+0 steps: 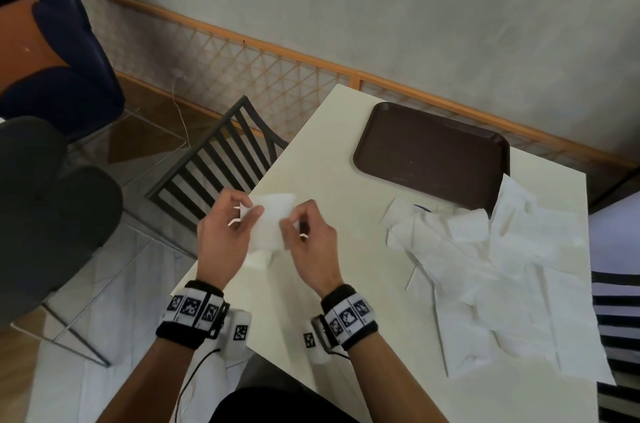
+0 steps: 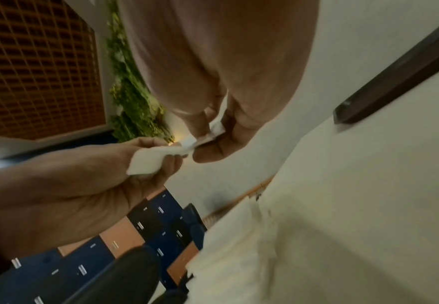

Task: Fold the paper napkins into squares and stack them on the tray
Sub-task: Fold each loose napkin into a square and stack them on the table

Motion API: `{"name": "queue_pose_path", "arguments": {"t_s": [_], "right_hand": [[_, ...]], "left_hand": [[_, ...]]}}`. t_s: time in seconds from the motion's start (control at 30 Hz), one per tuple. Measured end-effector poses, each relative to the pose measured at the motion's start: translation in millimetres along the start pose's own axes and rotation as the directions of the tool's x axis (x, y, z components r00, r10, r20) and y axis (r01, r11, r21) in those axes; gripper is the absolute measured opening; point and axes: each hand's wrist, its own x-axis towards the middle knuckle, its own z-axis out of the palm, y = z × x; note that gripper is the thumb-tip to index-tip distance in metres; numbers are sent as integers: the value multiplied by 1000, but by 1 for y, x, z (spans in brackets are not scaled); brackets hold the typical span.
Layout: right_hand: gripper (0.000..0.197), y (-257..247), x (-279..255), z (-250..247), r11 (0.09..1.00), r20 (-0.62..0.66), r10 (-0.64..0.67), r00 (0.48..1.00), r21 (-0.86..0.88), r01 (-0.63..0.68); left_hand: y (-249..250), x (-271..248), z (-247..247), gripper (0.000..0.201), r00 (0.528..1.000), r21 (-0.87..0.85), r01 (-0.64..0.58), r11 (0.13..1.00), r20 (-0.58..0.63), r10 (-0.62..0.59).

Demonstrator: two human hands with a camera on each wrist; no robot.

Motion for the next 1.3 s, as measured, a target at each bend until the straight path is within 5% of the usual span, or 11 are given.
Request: {"name": "queue_pose_path", "arguments": {"t_s": [0.13,0.27,0.4,0.47,0.57,0.63,0.8,1.0,1.13,1.3], "right_hand": [[13,31,23,41,990,97,106,990,-104,-96],[29,47,31,41,948,225,202,953,-289,-132],[28,51,28,-17,886,87,160,983,-451,-104],[36,59,25,-66,749,-35,167,985,-645,-150],[75,78,11,-137,371,-213,269,939,-877,-305],[77,95,-2,-170,272,-284,349,893,-881,-387],[14,106,-21,-209,454,-293,317,902,-788,-415],[18,52,-37,-204,937,-233,215,948,-225,-268],[22,33,-48,-201,961,-239,252,938,175,-214],[18,57,-50,-205,917,-241,397,886,155,-368]], "left_hand": [[-69,29,5,15,995,327,90,941,0,-96],[-112,32,23,36,956,512,171,842,122,-268],[-103,20,27,41,976,602,107,791,87,-198],[-88,7,29,41,991,574,57,817,69,-117],[-69,-16,36,36,994,458,-46,888,105,-3],[-60,-31,44,30,985,359,-104,928,165,46],[-26,-63,76,16,921,65,-78,995,387,47],[9,-76,112,14,847,-93,97,991,531,-33],[23,-70,130,56,806,-143,314,939,562,-184],[37,-67,150,60,722,-207,516,831,628,-291]]}}
